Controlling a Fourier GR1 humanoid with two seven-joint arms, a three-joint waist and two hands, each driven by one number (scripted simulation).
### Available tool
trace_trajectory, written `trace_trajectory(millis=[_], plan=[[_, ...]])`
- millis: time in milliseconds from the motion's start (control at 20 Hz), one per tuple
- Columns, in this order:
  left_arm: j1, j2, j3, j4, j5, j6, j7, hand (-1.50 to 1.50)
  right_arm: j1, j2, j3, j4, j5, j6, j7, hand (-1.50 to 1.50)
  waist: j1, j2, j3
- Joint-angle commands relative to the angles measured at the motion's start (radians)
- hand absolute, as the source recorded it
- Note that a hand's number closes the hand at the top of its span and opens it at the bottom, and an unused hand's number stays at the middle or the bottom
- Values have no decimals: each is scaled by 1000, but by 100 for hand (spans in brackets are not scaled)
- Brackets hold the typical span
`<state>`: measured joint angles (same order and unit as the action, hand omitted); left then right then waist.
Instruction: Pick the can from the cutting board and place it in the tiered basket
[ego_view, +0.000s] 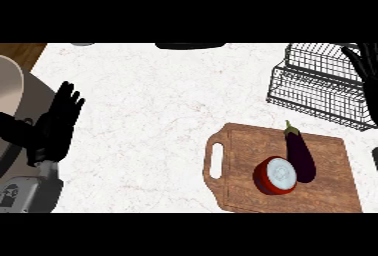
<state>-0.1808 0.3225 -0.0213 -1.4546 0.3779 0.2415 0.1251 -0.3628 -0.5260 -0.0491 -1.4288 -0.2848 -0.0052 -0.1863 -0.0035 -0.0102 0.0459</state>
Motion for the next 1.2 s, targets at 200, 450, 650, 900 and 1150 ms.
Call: trace_trajectory(millis=[200, 450, 650, 900, 1150], plan=[[183, -10, -133, 27, -203, 67, -61, 0, 61, -51, -9, -148, -50, 136, -22, 150, -3, 6, -46], [235, -30, -168, 49, -216, 66, -77, 0, 133, 80, -165, -13, -78, -209, 174, -150, -17, 7, -46], [280, -77, -195, 20, -262, 90, -118, 0, 296, 79, -211, -195, -140, -95, 93, -150, -4, 7, -46], [254, -105, -218, 21, -297, 130, -78, 0, 461, -41, -140, -449, -94, -21, 292, -150, -20, 3, -47], [252, -100, -202, 68, -285, 106, -107, 0, 483, -292, -85, -569, -47, 125, 521, -150, -30, 4, -52]])
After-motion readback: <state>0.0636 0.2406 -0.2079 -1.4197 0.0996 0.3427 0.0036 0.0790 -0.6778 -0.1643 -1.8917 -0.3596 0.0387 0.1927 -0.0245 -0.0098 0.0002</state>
